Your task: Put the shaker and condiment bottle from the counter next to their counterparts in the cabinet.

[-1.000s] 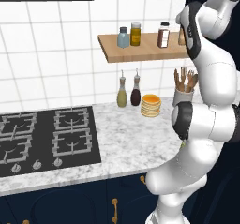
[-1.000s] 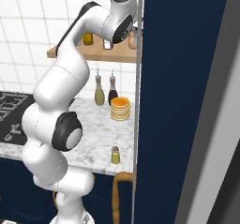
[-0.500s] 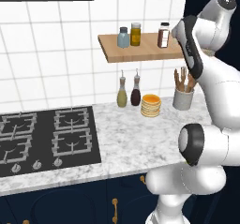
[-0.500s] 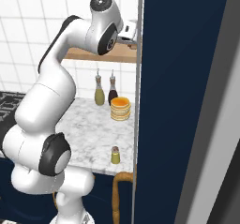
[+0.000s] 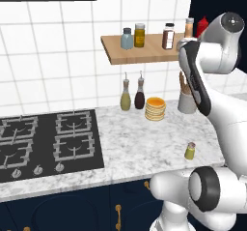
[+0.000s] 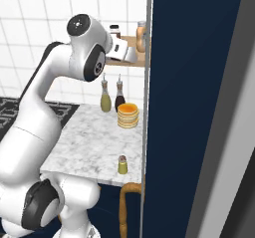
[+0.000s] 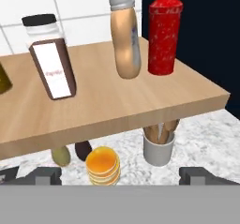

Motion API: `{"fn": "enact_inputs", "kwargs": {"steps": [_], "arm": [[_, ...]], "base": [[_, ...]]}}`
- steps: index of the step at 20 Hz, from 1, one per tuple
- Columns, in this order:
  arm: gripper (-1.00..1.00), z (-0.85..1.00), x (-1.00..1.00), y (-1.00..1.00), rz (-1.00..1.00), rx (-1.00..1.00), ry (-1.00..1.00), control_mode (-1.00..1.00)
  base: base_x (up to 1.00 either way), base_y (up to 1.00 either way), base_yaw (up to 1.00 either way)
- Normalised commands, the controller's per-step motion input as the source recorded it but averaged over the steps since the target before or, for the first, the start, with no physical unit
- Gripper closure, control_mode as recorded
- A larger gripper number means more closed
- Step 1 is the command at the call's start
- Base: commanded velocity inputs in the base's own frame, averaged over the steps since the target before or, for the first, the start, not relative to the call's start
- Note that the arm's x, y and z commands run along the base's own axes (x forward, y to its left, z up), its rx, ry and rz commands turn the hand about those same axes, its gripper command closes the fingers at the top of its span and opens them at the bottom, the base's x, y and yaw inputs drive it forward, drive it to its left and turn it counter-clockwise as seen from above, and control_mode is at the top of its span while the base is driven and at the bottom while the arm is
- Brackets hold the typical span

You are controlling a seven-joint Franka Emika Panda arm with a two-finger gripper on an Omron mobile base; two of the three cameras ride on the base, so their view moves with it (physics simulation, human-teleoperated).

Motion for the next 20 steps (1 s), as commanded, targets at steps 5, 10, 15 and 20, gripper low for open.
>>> {"fn": "enact_inputs", "kwargs": {"steps": [5,10,15,20], "arm": [[-1.00,-0.02,-0.55,0.18,-0.16,0.00,-0.01,-1.00],[-1.00,-0.30,-0.36,0.06,-0.08,-0.02,-0.01,-1.00],[-1.00,-0.55,-0.04,0.00,0.00,0.00,-0.02,-1.00],[-1.00,-0.69,-0.30,0.09,-0.06,0.00,0.00,-1.00]], "base": [[0.00,0.00,0.00],[0.00,0.00,0.00],[0.00,0.00,0.00],[0.00,0.00,0.00]]}}
